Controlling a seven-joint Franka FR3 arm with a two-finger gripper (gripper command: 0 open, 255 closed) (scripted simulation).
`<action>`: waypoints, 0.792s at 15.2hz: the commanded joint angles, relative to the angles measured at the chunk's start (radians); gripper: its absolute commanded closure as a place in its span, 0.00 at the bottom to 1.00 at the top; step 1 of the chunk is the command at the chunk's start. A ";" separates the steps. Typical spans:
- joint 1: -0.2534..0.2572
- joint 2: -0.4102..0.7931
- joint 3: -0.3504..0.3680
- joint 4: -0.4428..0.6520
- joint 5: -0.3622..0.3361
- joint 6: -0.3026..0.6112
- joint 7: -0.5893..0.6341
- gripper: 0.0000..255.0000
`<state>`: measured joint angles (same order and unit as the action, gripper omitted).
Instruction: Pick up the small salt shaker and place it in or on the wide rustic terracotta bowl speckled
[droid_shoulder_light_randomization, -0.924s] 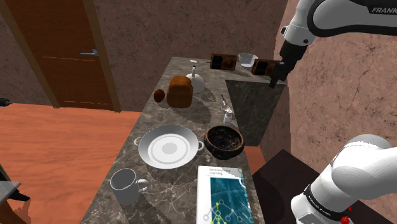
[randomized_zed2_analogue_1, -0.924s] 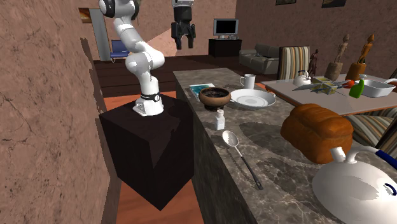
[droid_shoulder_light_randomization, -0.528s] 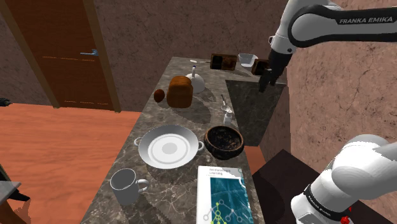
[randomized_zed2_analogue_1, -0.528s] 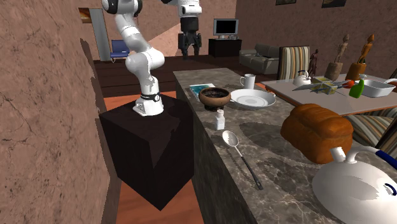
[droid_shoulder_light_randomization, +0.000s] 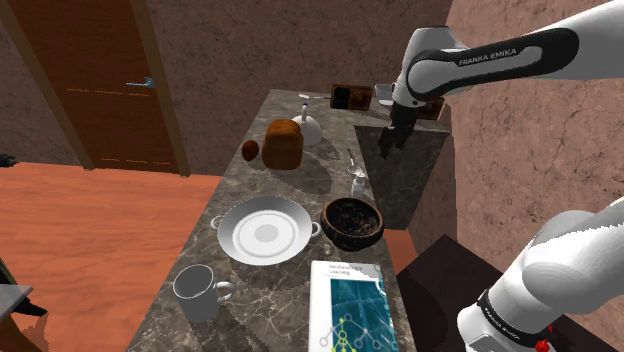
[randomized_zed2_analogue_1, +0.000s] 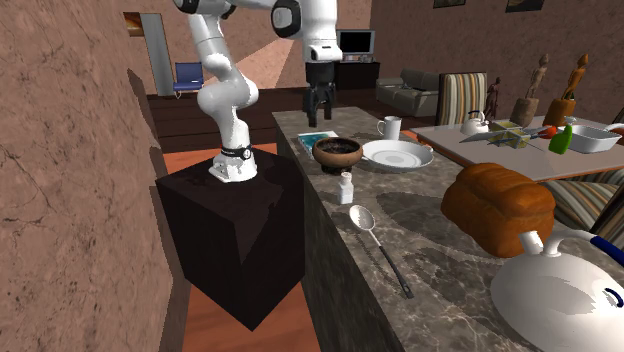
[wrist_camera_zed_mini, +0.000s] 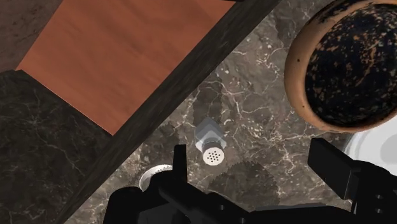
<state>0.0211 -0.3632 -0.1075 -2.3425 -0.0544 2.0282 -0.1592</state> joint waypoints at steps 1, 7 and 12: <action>0.003 0.070 -0.008 0.013 0.012 0.049 -0.011 0.00; 0.014 0.302 -0.023 0.101 0.063 0.164 -0.050 0.00; 0.014 0.411 -0.023 0.136 0.092 0.225 -0.070 0.00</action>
<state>0.0365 0.0329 -0.1292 -2.2095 0.0338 2.2417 -0.2240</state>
